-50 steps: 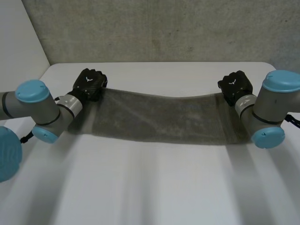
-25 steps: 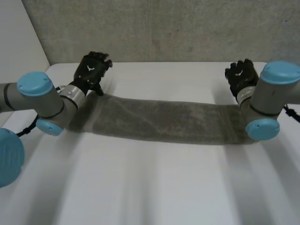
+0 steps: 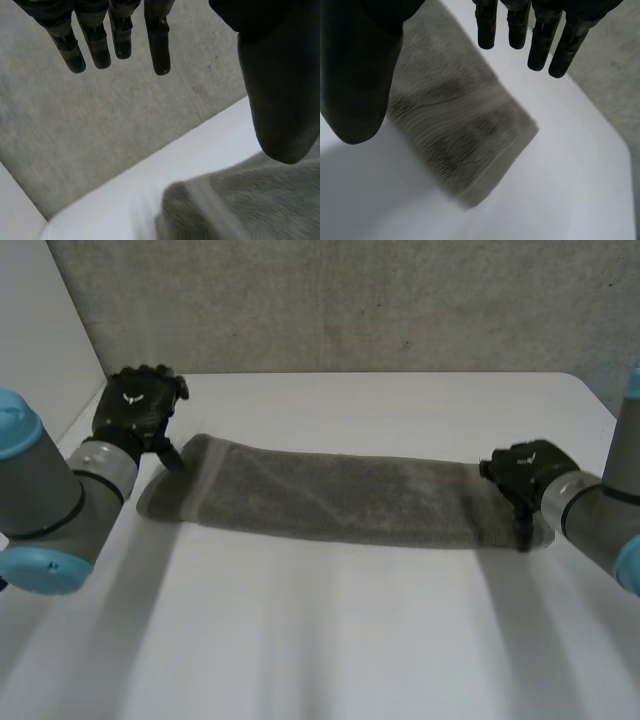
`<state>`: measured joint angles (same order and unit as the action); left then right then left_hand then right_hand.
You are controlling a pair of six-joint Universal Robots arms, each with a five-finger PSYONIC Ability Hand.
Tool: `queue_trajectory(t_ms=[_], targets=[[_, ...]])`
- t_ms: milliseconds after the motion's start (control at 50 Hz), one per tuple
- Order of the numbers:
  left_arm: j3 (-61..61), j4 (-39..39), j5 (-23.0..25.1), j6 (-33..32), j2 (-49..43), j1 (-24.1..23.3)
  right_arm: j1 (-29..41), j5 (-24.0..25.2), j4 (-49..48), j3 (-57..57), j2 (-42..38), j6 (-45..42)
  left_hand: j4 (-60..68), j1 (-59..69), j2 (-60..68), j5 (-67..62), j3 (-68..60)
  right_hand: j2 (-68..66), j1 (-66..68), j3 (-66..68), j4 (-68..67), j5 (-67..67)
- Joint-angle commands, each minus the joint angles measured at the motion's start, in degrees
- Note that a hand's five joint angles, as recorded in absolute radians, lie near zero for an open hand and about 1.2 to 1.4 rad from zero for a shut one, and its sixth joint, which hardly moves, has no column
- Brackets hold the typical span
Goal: Fold the towel.
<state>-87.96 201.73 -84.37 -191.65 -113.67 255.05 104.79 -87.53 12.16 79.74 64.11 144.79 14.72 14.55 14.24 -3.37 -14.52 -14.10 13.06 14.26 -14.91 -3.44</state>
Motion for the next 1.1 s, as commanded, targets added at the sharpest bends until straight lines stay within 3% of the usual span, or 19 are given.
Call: queue_trajectory(t_ms=[20, 140, 220, 380, 420, 440, 460, 480, 520, 800, 940, 1040, 1100], targets=[[-4.06, 2.97, -2.2, 4.53, -1.21, -0.52, -3.62, 2.88, -11.6, 6.82, -1.26, 3.3, -3.49, -3.33, -3.02, 2.15, 3.29, 3.69, -2.66, -3.86, 4.5, 3.03], [-9.68, 12.18, -2.55, 4.97, -0.51, -0.35, -5.03, 4.39, -19.8, 8.94, -3.9, 3.22, -3.33, -3.16, -2.85, 1.98, 3.12, 3.34, -2.31, -3.51, 4.15, 2.68], [-11.88, 16.67, -3.61, 4.79, 0.81, -0.7, -6.43, 3.95, -19.89, 8.77, -5.56, 2.95, -3.33, -3.16, -2.85, 1.98, 3.12, 2.84, -1.81, -3.01, 3.65, 2.18], [-13.03, 18.35, -3.61, 4.71, 1.6, -1.4, -7.67, 4.56, -20.07, 8.59, -7.77, 2.87, -3.49, -3.33, -3.02, 2.15, 3.29, -6.92, 7.95, 6.75, -6.11, -7.58], [-12.94, 18.35, -3.52, 4.71, 1.25, -1.4, -8.54, 4.74, -20.07, 8.24, -8.3, 3.22, -3.49, -3.33, -3.02, 2.15, 3.29, -24.48, 25.51, 24.31, -23.66, -25.14], [-12.94, 18.35, -3.52, 4.71, 1.25, -1.4, -8.55, 4.74, -20.07, 8.24, -8.3, 3.22, -3.49, -3.33, -3.02, 2.15, 3.29, -24.58, 25.61, 24.41, -23.77, -25.24], [-12.94, 18.35, -3.52, 4.71, 1.17, -1.32, -8.89, 4.82, -20.24, 8.15, -8.3, 3.39, -3.49, -3.33, -3.02, 2.15, 3.29, -37.74, 38.77, 37.57, -36.93, -38.4], [-12.85, 18.35, -3.52, 4.71, 1.08, -1.31, -8.9, 4.83, -20.24, 8.15, -8.3, 3.39, -3.49, -3.33, -3.02, 2.15, 3.29, -37.87, 38.9, 37.7, -37.06, -38.53], [-12.85, 18.35, -3.52, 4.71, 1.08, -1.31, -9.51, 5.35, -20.33, 8.07, -8.3, 3.39, -3.49, -3.33, -3.02, 2.15, 3.29, -65.77, 66.81, 65.61, -64.96, -66.43], [-12.85, 18.35, -3.52, 4.71, 1.08, -1.23, -16.46, 7.37, -18.49, 7.19, -4.78, 1.2, -3.66, -3.5, -3.19, 2.31, 3.46, -65.9, 66.94, 65.74, -65.09, -66.56], [-12.94, 18.35, -3.52, 4.71, 0.99, -1.23, -24.98, 6.5, -14.71, -0.53, -4.96, -16.52, -3.83, -3.67, -3.35, 2.48, 3.63, -65.9, 66.94, 65.74, -65.09, -66.56], [-12.94, 18.35, -3.52, 4.71, 0.9, -1.31, -21.55, 4.65, -14.09, -5.38, -4.43, -19.46, -4.0, -3.83, -3.52, 2.65, 3.8, -65.9, 66.94, 65.74, -65.09, -66.56], [-13.03, 18.35, -3.52, 4.71, 0.81, -1.4, -13.86, 2.38, -14.0, -8.36, -3.03, -16.23, -4.0, -3.83, -3.52, 2.65, 3.8, -65.9, 66.94, 65.74, -65.09, -66.56]])
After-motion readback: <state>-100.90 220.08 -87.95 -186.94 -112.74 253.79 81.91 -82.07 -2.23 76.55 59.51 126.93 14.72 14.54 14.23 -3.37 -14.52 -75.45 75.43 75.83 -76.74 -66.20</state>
